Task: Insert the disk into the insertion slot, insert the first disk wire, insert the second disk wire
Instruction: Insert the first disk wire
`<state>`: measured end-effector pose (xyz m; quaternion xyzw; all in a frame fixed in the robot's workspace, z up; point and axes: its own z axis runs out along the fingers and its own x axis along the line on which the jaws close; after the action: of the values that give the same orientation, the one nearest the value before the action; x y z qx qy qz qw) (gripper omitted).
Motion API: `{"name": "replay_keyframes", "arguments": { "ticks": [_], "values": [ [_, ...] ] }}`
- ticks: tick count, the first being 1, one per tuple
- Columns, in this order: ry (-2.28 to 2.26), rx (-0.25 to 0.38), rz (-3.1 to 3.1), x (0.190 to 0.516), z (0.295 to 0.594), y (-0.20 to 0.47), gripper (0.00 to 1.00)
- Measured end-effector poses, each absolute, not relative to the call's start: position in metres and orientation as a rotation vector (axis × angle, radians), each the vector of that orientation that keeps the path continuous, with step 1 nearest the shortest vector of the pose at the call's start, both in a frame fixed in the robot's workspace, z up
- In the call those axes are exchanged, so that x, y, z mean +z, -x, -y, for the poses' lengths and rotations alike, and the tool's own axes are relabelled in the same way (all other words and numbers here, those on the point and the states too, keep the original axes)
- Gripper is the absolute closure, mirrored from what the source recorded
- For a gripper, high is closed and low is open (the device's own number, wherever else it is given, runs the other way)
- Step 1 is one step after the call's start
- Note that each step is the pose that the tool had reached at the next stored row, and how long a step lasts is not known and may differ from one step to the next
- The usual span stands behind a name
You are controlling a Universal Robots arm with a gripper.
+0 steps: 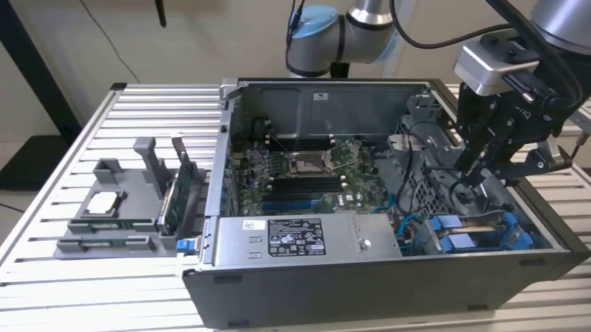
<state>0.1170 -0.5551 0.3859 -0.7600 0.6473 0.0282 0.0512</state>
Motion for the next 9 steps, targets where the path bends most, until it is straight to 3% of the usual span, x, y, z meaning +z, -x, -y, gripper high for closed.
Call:
{"name": "replay_keyframes", "arguments": {
  "ticks": [1, 2, 6, 7, 9],
  "values": [
    [2.313, 0.086, -1.97, 0.3859, 0.5551, -0.117, 0.62],
    [2.313, 0.086, -1.97, 0.3859, 0.5551, -0.117, 0.69],
    [2.313, 0.086, -1.969, 0.3859, 0.5551, -0.117, 0.71],
    [2.314, 0.086, -1.969, 0.3859, 0.5551, -0.117, 0.78],
    [2.314, 0.086, -1.968, 0.3859, 0.5551, -0.117, 0.78]
  ]
}}
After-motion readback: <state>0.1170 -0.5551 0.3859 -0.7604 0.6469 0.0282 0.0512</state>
